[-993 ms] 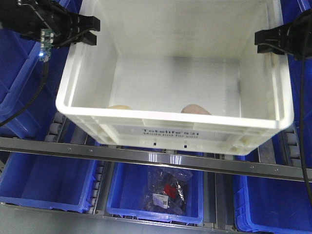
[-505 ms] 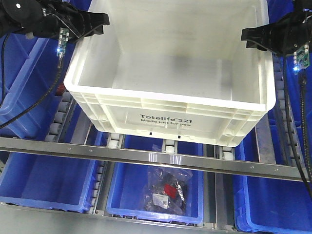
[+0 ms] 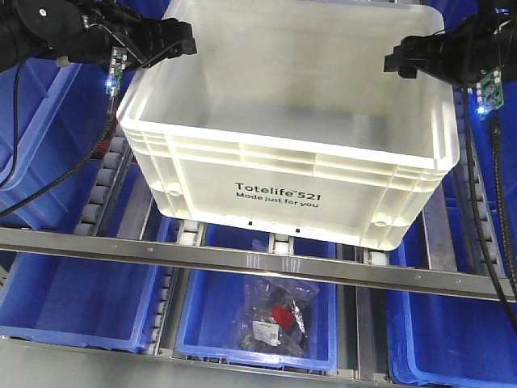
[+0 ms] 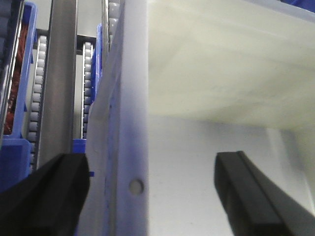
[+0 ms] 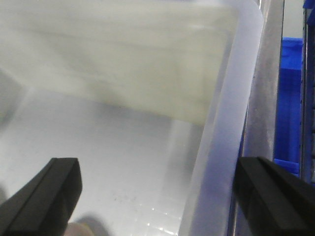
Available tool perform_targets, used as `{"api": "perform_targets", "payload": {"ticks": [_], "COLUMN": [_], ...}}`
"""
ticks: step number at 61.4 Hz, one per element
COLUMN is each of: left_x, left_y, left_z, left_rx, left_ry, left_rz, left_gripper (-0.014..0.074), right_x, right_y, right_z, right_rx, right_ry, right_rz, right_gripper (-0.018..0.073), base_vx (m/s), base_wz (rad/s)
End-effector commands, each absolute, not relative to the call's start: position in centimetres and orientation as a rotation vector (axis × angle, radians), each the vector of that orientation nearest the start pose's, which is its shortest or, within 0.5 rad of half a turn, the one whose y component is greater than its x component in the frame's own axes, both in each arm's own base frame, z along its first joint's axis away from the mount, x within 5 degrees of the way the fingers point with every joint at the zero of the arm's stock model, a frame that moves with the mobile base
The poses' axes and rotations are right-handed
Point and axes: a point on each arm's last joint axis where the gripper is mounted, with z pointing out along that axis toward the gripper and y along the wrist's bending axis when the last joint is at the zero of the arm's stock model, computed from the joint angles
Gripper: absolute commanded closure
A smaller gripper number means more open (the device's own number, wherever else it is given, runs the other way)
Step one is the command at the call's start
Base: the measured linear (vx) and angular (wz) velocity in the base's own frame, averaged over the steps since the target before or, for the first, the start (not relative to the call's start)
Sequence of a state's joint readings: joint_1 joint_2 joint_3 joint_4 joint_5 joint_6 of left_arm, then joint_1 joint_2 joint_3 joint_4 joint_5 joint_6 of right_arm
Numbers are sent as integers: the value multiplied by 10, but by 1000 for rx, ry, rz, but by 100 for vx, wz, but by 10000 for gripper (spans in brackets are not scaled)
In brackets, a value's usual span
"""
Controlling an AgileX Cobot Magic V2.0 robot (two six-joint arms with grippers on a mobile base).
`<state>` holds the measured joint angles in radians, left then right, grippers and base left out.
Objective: Place moving items into box and shelve
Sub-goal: 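Lower the crate with both grippers onto the shelf's roller track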
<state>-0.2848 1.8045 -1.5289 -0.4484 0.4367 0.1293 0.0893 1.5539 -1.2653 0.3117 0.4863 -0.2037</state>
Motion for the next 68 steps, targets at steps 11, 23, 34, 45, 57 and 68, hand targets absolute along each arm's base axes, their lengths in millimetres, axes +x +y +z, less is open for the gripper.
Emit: {"api": "perform_targets", "payload": {"ticks": [11,23,34,45,57,68], "left_x": [399,400,398,398,395,388], "left_y": [-134,-134,-135,-136,-136,-132], "left_z": [357,359,353,349,353,366], "left_rx": [106,97,119,126,132,169], "left_ry": [2022,1996,2056,2082,2078,2045], "left_rz": [-532,-527,-538,-543,-542,-494], "left_gripper": [-41,8,22,22,22,22], "right_x": [349,349,349,349,349,349], "right_y": [43,43,43,43,43,43], "right_z": [355,355,355,355,355,355], "right_rx": [-88,-89,-89,-89,-88,-88], "right_ry": [2084,2087,2087,2087,2085,2085], "right_rz": [237,237,237,237,237,237], "right_gripper": [-123,-32,56,111,141,146], "base_vx": [0,0,0,0,0,0], "base_wz": [0,0,0,0,0,0]}}
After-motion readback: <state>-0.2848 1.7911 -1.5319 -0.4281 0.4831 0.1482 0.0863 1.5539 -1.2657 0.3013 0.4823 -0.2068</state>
